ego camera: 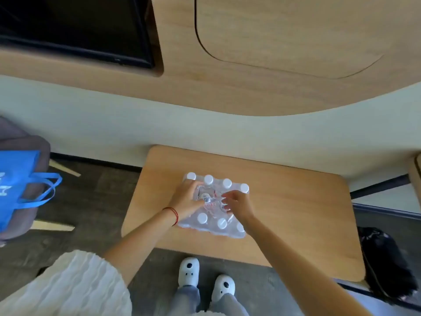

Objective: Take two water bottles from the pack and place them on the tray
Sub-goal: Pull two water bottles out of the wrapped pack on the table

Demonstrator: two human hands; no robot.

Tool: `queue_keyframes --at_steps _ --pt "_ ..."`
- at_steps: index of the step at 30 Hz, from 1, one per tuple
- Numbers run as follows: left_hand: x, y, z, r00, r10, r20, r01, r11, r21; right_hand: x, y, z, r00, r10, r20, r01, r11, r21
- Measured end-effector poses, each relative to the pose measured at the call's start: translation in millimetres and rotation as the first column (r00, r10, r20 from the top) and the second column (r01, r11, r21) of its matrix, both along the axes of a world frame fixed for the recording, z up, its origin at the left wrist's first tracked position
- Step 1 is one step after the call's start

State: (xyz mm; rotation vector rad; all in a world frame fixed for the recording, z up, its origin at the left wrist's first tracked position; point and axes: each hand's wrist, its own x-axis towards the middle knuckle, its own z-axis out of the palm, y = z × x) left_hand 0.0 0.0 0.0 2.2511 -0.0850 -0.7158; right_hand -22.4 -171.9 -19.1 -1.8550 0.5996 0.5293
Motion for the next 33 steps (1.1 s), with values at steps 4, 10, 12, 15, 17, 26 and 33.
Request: queue_keyframes --at_steps 4,10,12,15,17,26,33 --pt "2 3 -33 0.993 -0.077 -0.085 0.095 0.969 0.229 19 18 -23 0.956 0.293 0.030 -0.268 0.907 -0.325" --pt "-16 -10 -76 0.998 -0.060 -0.010 0.060 0.945 0.322 20 33 -55 0.841 0.531 -0.104 -0.497 0.683 -0.534" --pt "-21 -14 -84 0.996 -0.062 0.062 0.035 0.928 0.371 18 35 -57 0.857 0.511 -0.063 -0.462 0.709 -0.533" --pt "-23 -13 -90 0.993 -0.064 0.104 0.019 0.922 0.386 15 26 -48 0.912 0.407 0.059 -0.335 0.820 -0.464" --pt "-22 -10 -91 0.993 -0.066 0.103 0.022 0.923 0.384 12 8 -39 0.944 0.300 0.141 -0.219 0.883 -0.415" --pt "-21 -9 -99 0.992 -0.008 0.130 -0.038 0.938 0.346 -52 -53 -49 0.986 0.134 0.101 -0.092 0.934 -0.346" --pt "-25 -3 -107 0.980 0.005 0.197 -0.069 0.946 0.318 -9 -11 -40 0.791 0.567 0.228 -0.312 0.696 -0.646"
